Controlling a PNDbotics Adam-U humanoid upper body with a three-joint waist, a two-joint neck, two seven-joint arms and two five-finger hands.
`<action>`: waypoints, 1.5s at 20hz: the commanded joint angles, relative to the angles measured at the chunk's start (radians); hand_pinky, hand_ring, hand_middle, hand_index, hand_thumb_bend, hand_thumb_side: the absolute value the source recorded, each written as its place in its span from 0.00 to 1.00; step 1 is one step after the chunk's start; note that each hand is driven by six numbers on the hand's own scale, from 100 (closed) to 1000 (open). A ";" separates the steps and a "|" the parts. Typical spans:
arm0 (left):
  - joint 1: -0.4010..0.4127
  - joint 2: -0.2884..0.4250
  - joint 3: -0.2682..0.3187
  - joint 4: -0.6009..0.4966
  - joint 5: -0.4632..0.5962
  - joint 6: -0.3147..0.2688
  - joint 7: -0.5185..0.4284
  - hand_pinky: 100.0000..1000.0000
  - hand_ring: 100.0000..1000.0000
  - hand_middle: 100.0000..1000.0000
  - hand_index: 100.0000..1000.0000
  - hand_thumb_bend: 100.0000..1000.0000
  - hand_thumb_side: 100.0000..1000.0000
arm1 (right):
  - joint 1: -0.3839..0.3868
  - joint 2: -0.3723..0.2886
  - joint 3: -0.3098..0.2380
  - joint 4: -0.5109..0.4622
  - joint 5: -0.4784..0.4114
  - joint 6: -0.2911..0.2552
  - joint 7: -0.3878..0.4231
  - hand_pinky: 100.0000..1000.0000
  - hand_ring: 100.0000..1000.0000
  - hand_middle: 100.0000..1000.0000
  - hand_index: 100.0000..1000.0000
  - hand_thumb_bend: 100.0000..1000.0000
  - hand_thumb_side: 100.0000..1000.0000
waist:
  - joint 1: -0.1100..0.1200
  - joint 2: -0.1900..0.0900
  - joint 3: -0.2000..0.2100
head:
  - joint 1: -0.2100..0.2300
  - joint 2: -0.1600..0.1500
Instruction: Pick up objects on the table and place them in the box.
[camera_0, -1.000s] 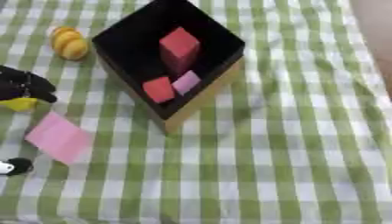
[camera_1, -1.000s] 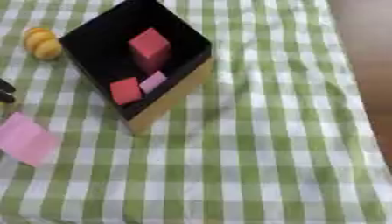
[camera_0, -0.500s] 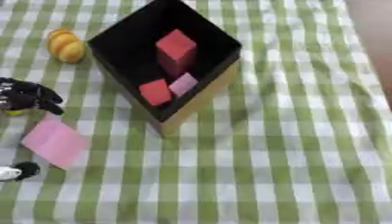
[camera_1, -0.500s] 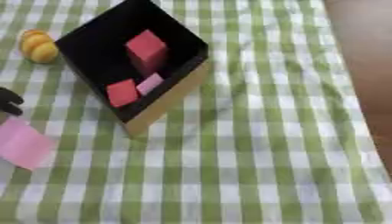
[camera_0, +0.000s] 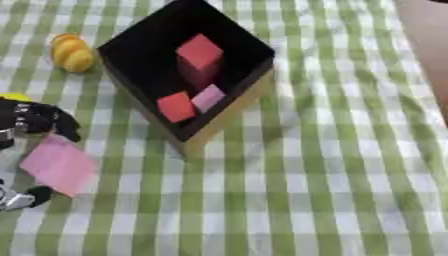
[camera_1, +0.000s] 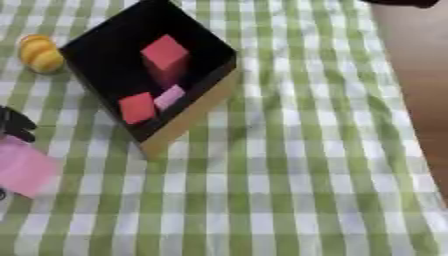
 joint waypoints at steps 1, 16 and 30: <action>-0.018 0.013 -0.001 0.012 -0.007 0.002 -0.026 0.90 0.85 0.81 0.84 0.32 0.13 | -0.005 -0.017 -0.017 -0.015 -0.010 0.003 -0.005 0.77 0.68 0.60 0.84 0.02 0.35 | 0.002 -0.018 -0.001 | 0.005 -0.011; -0.035 -0.009 -0.020 0.060 -0.033 0.008 -0.063 0.86 0.79 0.71 0.80 0.26 0.06 | 0.013 -0.009 -0.018 -0.015 -0.021 0.009 -0.009 0.77 0.68 0.59 0.84 0.00 0.38 | 0.001 -0.015 0.000 | 0.013 -0.014; -0.017 0.000 0.013 0.031 -0.102 0.008 -0.012 0.92 0.87 0.83 0.89 0.52 0.08 | 0.026 -0.005 -0.022 -0.015 -0.022 0.018 -0.011 0.76 0.67 0.58 0.83 0.00 0.40 | 0.001 -0.008 0.001 | 0.006 -0.016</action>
